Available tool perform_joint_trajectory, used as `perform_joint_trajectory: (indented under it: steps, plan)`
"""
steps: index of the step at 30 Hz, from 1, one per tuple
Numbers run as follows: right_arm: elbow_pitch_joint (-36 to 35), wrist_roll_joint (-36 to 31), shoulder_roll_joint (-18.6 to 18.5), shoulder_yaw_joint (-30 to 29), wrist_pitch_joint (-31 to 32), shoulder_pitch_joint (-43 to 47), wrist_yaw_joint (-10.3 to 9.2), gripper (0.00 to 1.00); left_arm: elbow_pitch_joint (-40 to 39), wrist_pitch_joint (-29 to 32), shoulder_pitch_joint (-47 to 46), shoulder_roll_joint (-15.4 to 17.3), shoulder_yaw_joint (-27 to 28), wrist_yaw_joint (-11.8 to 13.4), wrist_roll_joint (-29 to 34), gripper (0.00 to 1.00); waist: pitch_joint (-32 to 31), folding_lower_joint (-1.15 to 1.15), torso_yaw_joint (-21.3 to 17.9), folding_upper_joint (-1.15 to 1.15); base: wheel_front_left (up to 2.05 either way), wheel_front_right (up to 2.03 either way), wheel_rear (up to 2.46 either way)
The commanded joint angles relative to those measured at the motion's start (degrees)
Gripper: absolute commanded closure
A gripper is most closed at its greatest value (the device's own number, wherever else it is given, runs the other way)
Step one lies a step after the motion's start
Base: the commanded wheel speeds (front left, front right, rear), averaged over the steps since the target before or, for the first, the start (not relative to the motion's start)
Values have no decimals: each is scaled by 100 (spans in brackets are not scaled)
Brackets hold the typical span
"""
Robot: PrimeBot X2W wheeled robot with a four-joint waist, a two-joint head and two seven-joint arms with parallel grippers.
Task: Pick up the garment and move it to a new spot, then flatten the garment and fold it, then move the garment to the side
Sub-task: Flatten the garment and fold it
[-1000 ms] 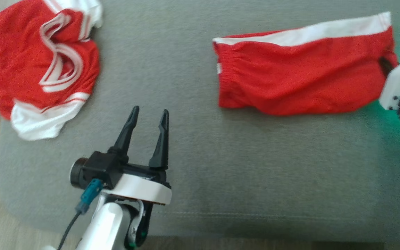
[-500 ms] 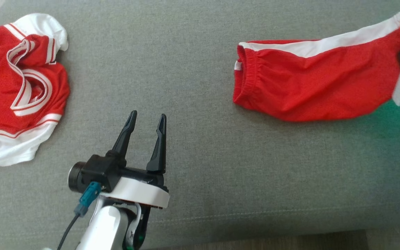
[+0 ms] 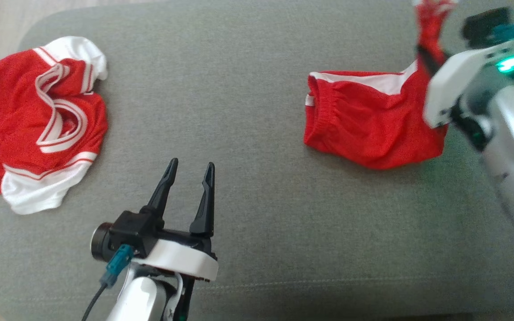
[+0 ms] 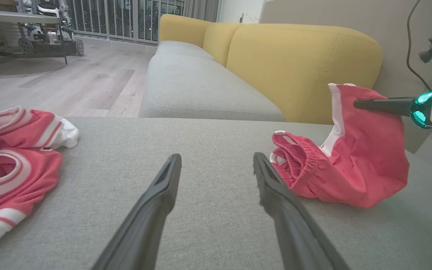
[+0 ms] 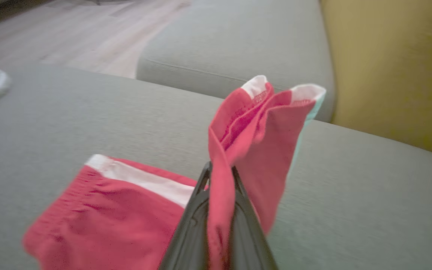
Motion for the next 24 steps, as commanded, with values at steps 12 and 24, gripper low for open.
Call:
perform_joint_trajectory:
  steps: [12, 24]
  plan:
    - [-1029, 130, 672, 228, 489, 952, -2, 100, -216, -29, 118, 23, 12, 88, -84, 0, -169, 0, 399, 0, 0, 0, 0]
    - [-1928, 183, 306, -541, 249, 1449, -2, 0, -250, -29, 121, 23, 21, 151, -81, 0, -174, 0, 369, 0, 0, 0, 0]
